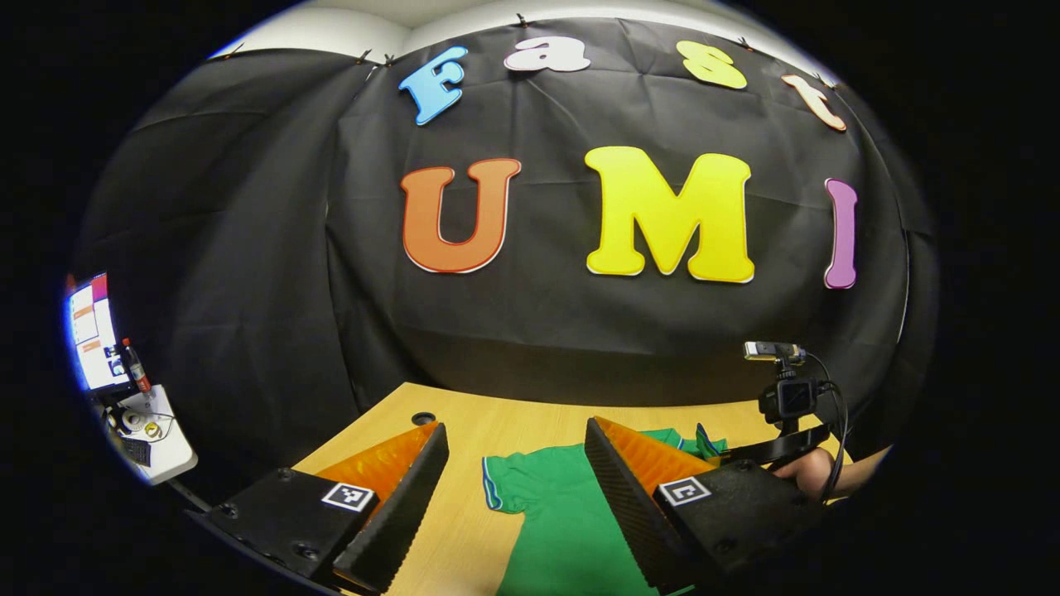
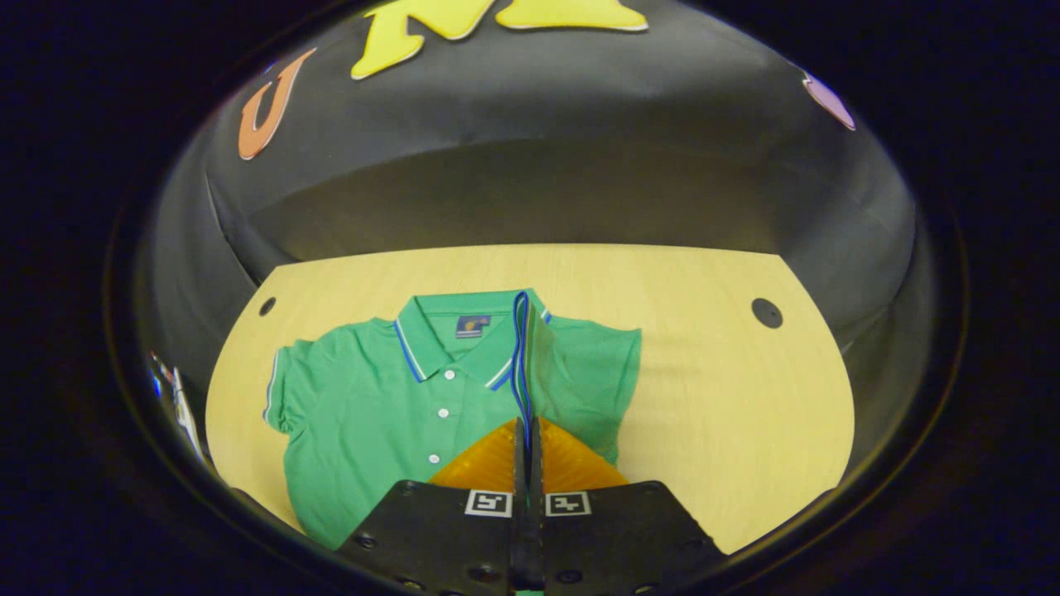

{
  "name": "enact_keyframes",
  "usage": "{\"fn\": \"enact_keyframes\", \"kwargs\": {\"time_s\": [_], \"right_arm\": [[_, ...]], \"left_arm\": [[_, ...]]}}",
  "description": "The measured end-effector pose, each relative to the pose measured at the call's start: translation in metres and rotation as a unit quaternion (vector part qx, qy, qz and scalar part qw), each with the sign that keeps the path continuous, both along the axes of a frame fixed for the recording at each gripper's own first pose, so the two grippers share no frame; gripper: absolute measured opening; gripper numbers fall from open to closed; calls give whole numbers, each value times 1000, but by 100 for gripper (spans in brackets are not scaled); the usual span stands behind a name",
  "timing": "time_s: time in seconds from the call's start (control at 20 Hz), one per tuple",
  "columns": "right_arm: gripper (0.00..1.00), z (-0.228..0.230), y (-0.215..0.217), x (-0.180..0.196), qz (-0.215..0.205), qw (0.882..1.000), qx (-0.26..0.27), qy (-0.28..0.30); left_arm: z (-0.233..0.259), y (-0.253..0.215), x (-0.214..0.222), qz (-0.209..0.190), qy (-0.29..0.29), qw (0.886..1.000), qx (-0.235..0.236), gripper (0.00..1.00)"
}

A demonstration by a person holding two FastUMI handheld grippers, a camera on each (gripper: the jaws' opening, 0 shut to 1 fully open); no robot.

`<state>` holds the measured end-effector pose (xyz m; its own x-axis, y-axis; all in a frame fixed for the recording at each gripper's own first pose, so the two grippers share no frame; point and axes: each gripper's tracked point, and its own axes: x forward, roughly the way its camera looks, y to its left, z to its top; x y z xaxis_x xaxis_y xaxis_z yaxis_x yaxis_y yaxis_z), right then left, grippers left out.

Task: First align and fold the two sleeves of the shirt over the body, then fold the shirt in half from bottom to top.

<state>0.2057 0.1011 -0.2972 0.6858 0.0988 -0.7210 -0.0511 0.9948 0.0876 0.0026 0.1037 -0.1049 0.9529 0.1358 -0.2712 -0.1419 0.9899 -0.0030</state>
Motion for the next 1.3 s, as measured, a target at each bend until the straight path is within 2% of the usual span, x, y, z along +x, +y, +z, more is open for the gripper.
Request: {"fn": "enact_keyframes", "kwargs": {"time_s": [0.15,0.2,0.25,0.3,0.35,0.4,0.5,0.55,0.6,0.9,1.15,1.3], "right_arm": [[1,-5,24,-4,8,1000,16,13],[19,-6,29,-6,9,999,25,17],[18,-7,36,-8,12,999,37,21],[35,-6,38,-13,13,999,39,24],[43,-4,41,-16,14,999,42,23],[61,0,41,-19,12,999,42,19],[89,10,38,-27,6,999,42,10],[96,16,36,-34,2,999,42,8],[98,23,32,-42,-2,999,42,2],[96,85,-8,-90,2,998,12,-58],[96,132,-43,-133,-20,996,1,-90],[96,146,-60,-155,-27,994,-19,-100]], "left_arm": [[-5,16,-1,5,4,1000,-1,100],[-6,18,0,6,5,1000,-1,100],[-8,20,1,5,6,1000,-3,100],[-10,21,2,4,6,1000,-5,100],[-11,25,5,2,7,1000,-8,100],[-15,28,10,0,10,1000,-11,100],[-28,26,18,-12,21,999,-30,100],[-38,24,22,-20,32,998,-43,100],[-48,24,26,-25,43,997,-53,100],[-128,36,62,-53,133,986,-84,100],[-207,51,83,-48,223,965,-126,100],[-248,61,98,-55,266,955,-119,100]]}}
